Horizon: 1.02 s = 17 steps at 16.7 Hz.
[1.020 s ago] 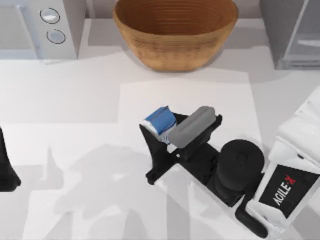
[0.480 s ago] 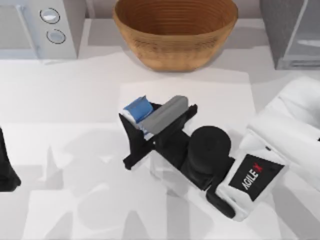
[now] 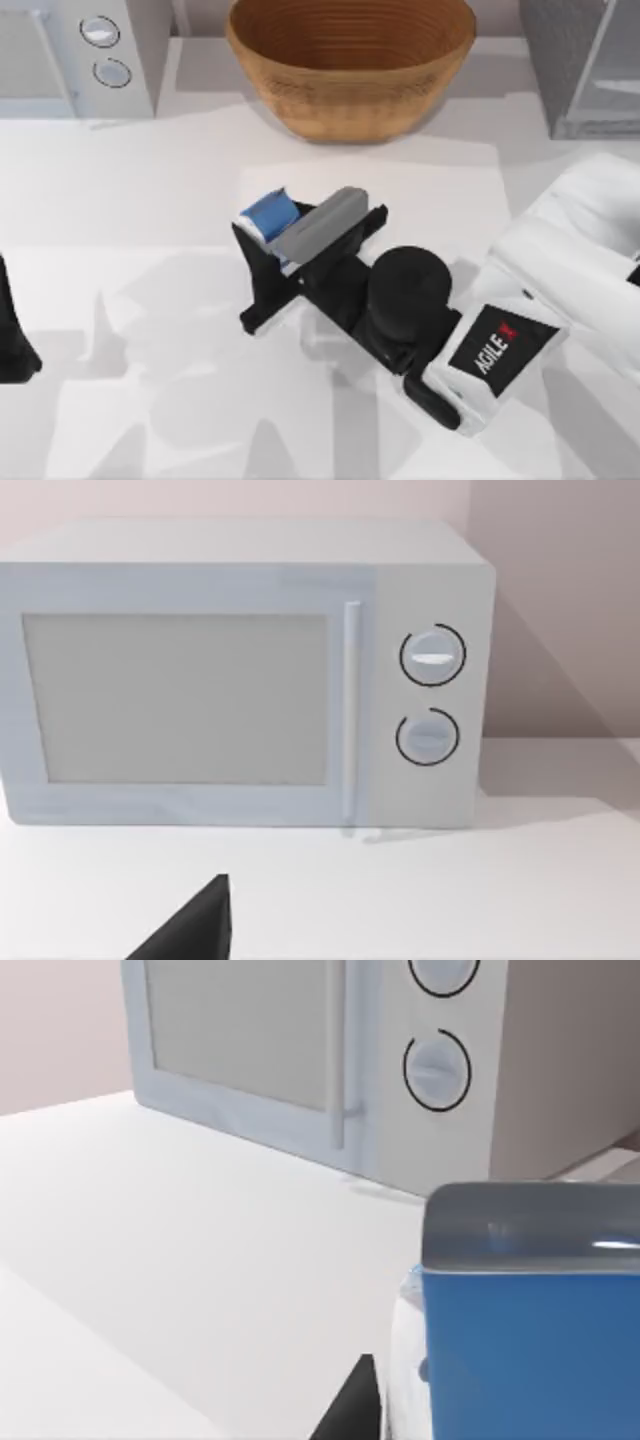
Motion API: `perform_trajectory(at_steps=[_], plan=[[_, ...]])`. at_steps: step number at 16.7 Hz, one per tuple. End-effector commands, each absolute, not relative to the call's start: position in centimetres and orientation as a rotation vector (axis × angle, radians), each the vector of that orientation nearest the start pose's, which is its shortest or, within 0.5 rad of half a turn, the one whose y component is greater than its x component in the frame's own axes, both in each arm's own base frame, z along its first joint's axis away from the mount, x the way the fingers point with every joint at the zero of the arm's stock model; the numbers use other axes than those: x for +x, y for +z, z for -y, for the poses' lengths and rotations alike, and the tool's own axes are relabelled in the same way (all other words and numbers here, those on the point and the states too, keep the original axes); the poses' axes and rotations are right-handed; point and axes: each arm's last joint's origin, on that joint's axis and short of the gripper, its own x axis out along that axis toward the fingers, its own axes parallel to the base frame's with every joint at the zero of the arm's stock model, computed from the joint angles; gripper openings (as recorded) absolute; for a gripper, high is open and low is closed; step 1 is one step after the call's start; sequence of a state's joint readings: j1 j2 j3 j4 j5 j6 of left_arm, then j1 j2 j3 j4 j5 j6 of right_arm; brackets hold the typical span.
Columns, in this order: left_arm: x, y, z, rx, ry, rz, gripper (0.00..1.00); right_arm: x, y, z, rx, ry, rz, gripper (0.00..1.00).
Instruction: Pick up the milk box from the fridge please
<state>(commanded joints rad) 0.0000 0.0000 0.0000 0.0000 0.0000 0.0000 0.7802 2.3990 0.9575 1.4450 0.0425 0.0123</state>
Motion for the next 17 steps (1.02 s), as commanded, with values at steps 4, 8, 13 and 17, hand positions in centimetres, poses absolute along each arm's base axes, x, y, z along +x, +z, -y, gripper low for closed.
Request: perform_trajectory(at_steps=[4, 8, 13, 17], plan=[[10.57, 16.0, 0.12, 0.0, 0.0, 0.0, 1.0, 28.91, 4.27, -28.99, 0.003, 0.765, 0.003, 0.45], [10.57, 16.0, 0.12, 0.0, 0.0, 0.0, 1.0, 28.91, 4.27, -28.99, 0.003, 0.765, 0.003, 0.75], [10.57, 16.0, 0.12, 0.0, 0.0, 0.0, 1.0, 28.91, 4.27, -28.99, 0.003, 0.765, 0.003, 1.0], [10.57, 16.0, 0.12, 0.0, 0.0, 0.0, 1.0, 28.91, 4.27, -28.99, 0.003, 0.765, 0.003, 1.0]])
